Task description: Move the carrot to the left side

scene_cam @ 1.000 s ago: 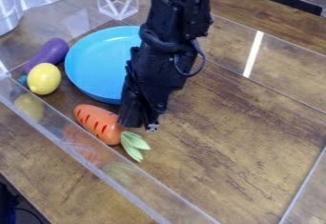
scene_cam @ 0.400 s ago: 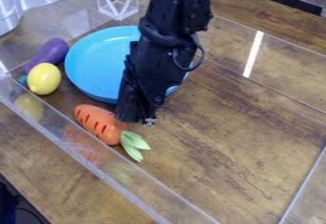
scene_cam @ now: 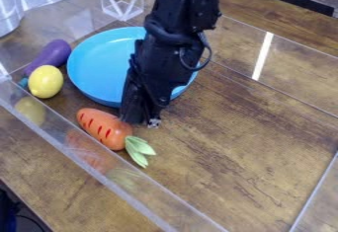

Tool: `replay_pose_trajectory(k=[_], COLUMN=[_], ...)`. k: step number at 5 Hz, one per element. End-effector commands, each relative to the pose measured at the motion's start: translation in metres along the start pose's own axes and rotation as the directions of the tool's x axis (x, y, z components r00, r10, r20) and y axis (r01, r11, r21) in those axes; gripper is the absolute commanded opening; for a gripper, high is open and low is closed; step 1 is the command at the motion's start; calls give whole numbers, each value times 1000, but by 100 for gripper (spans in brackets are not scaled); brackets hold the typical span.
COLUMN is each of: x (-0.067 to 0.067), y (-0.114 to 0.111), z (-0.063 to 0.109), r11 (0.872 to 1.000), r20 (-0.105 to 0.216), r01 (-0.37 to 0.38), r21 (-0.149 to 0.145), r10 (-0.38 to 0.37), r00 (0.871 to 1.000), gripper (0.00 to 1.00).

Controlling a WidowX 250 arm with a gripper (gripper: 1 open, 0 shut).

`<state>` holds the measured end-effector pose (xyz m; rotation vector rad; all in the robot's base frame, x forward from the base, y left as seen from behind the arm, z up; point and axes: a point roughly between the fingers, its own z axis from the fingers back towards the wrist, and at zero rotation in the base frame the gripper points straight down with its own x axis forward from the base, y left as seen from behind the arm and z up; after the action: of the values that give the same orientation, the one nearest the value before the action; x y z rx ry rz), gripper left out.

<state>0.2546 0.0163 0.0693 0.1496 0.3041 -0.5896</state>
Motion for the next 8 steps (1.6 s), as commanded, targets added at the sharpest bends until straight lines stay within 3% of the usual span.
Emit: replay_pose_trajectory(k=[1, 2, 3, 8], x=[3, 2, 1, -6], y=[4, 5, 7, 18], z=[25, 27, 22, -10], r11=[999, 998, 998, 998], r20=[70, 66, 62, 33], r01=[-1, 3, -5, -51], r21=[53, 59, 55, 49], r10=[-2, -7, 2, 49], r00=[998, 998, 998, 998], gripper=[0, 0, 100, 100])
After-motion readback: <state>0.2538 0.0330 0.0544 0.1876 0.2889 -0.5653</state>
